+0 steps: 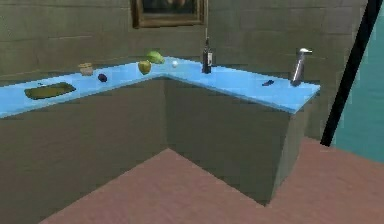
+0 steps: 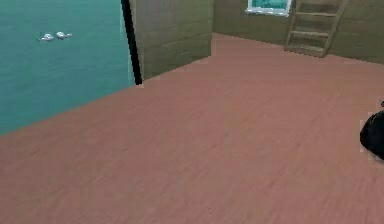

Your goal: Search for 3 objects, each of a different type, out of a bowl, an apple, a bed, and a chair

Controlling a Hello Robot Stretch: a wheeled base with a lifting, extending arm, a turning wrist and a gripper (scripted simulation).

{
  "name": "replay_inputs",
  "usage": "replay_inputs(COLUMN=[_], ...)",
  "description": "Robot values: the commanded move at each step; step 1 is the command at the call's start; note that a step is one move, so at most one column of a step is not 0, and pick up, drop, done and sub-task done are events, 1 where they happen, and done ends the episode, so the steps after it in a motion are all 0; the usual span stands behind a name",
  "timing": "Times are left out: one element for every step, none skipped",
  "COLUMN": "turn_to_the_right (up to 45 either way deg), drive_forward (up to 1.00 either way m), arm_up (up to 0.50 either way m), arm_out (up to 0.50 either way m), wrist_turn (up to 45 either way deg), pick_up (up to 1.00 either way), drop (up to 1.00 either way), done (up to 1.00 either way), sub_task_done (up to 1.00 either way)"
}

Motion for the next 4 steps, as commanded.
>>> replay_inputs(turn_to_the_right=[-24.0,0.0,-24.0,0.0], drive_forward=[0.0,1.0,0.0,0.05], arm_up=[0.0,0.0,0.0,0.0], arm_out=[0.0,0.0,0.0,0.0], wrist_turn=[0.0,0.0,0.0,0.0], pick_up=[0.0,0.0,0.0,0.0], drop=[0.0,0.0,0.0,0.0], done=[0.0,0.0,0.0,0.0], sub_task_done=[0.0,0.0,0.0,0.0])
